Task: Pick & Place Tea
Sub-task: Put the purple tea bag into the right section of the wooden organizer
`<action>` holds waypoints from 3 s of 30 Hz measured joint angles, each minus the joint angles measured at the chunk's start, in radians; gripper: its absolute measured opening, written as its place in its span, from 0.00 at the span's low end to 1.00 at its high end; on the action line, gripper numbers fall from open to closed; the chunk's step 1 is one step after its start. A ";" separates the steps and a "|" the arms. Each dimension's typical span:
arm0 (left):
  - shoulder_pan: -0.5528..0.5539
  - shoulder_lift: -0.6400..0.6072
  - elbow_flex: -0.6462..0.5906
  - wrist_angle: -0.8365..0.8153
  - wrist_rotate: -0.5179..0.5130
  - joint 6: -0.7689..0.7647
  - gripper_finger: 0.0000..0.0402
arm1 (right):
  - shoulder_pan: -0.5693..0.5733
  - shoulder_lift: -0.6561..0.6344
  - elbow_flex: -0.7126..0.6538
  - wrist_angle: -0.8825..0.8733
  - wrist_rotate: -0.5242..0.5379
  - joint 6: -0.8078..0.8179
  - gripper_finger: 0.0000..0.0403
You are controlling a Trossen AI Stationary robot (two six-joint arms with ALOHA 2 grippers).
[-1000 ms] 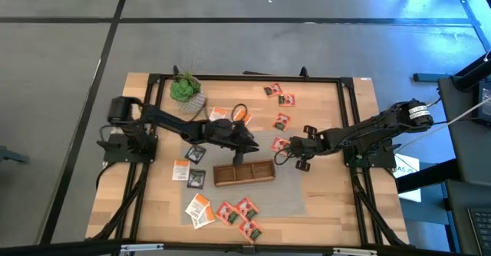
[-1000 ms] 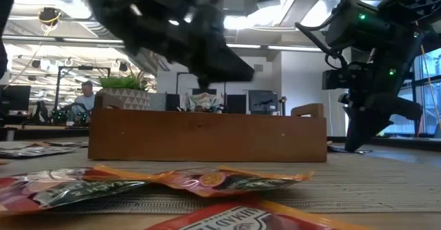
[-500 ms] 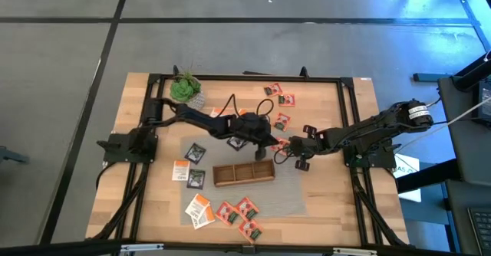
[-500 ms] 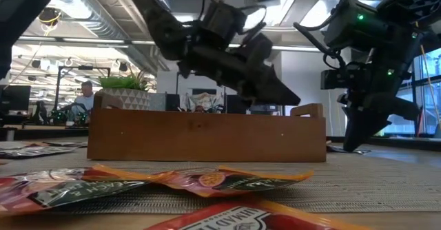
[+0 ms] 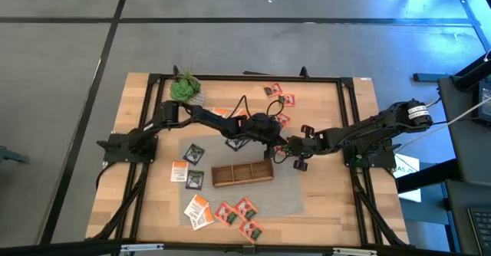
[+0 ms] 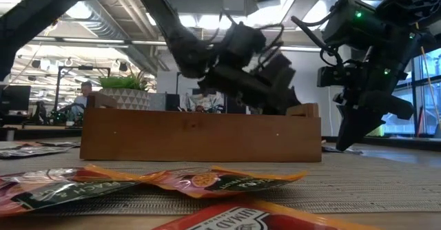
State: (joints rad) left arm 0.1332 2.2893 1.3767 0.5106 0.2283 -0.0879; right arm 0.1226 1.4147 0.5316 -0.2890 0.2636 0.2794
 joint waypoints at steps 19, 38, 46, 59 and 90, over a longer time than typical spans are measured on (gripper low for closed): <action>0.026 0.066 0.026 -0.047 -0.001 -0.037 0.01 | 0.000 -0.002 0.002 0.074 0.006 0.000 0.06; 0.026 0.064 0.027 -0.083 -0.011 -0.030 0.01 | 0.001 -0.003 0.168 -0.086 -0.200 -0.097 0.06; 0.026 0.064 0.026 -0.085 -0.013 -0.029 0.01 | 0.001 -0.003 0.249 -0.230 -0.142 -0.040 0.13; 0.026 0.065 0.025 -0.085 -0.013 -0.029 0.01 | 0.006 -0.003 0.249 -0.457 -0.147 0.326 0.65; 0.026 0.067 0.023 -0.076 0.000 -0.029 0.01 | 0.156 -0.439 -0.237 0.099 0.089 1.103 0.71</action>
State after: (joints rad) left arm 0.1596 2.3562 1.3998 0.4351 0.2287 -0.1169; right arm 0.2787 0.9760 0.2950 -0.1899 0.3530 1.3826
